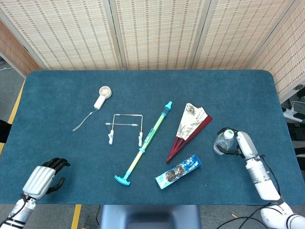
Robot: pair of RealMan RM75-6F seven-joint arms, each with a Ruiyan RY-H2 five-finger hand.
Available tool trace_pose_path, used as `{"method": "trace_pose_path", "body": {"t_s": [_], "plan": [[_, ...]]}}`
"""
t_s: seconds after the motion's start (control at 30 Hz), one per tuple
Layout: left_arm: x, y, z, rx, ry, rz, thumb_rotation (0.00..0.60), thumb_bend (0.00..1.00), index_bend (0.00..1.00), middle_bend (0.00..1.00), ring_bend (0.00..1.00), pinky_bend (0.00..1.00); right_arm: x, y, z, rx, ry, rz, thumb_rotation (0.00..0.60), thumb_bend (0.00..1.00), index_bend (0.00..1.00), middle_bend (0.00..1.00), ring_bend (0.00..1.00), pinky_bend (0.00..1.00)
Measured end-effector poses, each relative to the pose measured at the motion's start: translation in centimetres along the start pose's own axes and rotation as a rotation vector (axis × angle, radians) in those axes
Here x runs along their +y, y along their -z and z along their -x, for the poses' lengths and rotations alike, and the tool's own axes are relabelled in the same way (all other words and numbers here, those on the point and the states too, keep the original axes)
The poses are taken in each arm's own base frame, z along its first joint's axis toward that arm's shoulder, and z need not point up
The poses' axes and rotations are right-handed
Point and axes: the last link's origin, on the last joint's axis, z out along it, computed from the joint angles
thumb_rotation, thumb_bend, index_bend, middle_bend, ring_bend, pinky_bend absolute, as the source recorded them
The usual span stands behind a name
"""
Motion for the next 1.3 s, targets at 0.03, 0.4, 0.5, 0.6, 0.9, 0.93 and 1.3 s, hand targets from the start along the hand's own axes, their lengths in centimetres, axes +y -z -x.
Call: {"method": "trace_pose_path", "body": {"t_s": [0.03,0.4,0.5,0.6,0.9,0.93,1.3], "plan": [[0.0,0.0,0.0,0.0,0.002,0.0,0.6,0.43,0.29,0.23,0.19,0.38,0.1,0.1,0.0,-0.011,-0.005,-0.001,0.6,0.46,0.42,0.48,0.28,0.4],[0.0,0.0,0.0,-0.002,-0.001,0.0,0.6,0.43,0.29,0.24,0.19,0.38,0.6,0.9,-0.9,-0.095,-0.004,-0.039,0.6,0.21,0.0,0.05,0.0,0.07],[0.0,0.0,0.1,-0.003,-0.001,0.001,0.6,0.43,0.29,0.24,0.19,0.38,0.6,1.2,-1.5,-0.09,0.006,-0.053,0.6,0.16,0.0,0.02,0.0,0.06],[0.0,-0.1,0.1,-0.002,-0.002,0.0,0.6,0.43,0.29,0.24,0.19,0.38,0.5,1.5,-2.0,-0.087,0.014,-0.061,0.6,0.14,0.0,0.0,0.0,0.06],[0.0,-0.1,0.1,-0.004,-0.004,0.0,0.6,0.43,0.29,0.24,0.19,0.38,-0.1,3.2,-4.4,-0.045,0.033,-0.1,0.6,0.1,0.0,0.0,0.0,0.05],[-0.1,-0.1,0.1,-0.004,-0.005,0.0,0.6,0.43,0.29,0.24,0.19,0.38,-0.3,3.4,-4.7,-0.036,0.041,-0.11,0.6,0.1,0.0,0.0,0.0,0.05],[-0.1,-0.3,0.1,-0.003,0.001,-0.001,0.6,0.43,0.29,0.25,0.19,0.38,-3.3,8.6,-6.8,0.098,0.376,-0.129,0.6,0.1,0.0,0.0,0.0,0.05]]}}
